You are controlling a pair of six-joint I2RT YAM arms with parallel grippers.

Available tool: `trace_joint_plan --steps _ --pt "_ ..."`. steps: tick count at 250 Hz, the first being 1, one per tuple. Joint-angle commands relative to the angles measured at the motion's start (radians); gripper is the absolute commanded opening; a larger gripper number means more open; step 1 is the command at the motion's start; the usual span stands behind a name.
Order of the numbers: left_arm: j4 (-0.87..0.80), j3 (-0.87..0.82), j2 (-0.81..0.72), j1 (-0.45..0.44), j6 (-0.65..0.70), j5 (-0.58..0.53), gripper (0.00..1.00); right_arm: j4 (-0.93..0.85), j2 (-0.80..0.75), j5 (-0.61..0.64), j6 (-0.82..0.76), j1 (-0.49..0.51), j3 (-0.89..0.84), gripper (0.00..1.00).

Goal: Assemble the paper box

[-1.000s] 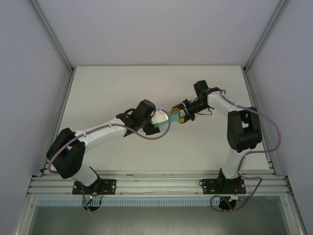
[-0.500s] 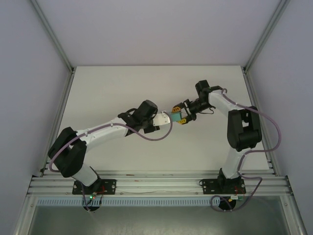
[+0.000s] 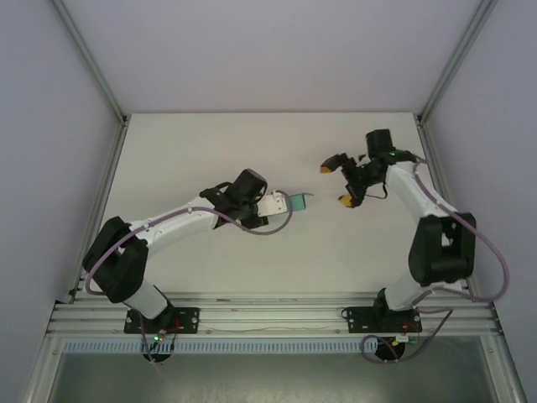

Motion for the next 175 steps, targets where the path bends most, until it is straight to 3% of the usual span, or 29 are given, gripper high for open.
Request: trace_joint_plan --steps 1,34,65,95,133,153,175 --pt "-0.165 0.091 0.040 0.052 -0.032 0.138 0.34 0.201 -0.153 0.327 -0.234 0.004 -0.073 1.00" --pt "-0.313 0.212 0.129 0.083 -0.025 0.220 0.35 0.395 -0.325 0.342 -0.477 0.004 -0.218 1.00" --pt "-0.370 0.256 0.194 0.084 0.014 0.219 0.35 0.496 -0.397 0.077 -0.657 0.006 -0.317 1.00" --pt "-0.396 0.284 0.225 0.083 0.059 0.248 0.35 0.360 -0.376 -0.098 -0.877 0.031 -0.293 1.00" --pt "-0.436 0.331 0.260 0.082 0.080 0.260 0.35 0.169 -0.272 -0.038 -1.106 0.141 -0.213 0.95" --pt "-0.450 0.344 0.278 0.082 0.082 0.249 0.36 0.120 -0.204 0.002 -1.159 0.186 -0.156 0.89" --pt "-0.464 0.354 0.290 0.081 0.089 0.250 0.36 0.081 -0.134 0.016 -1.215 0.214 -0.099 0.76"
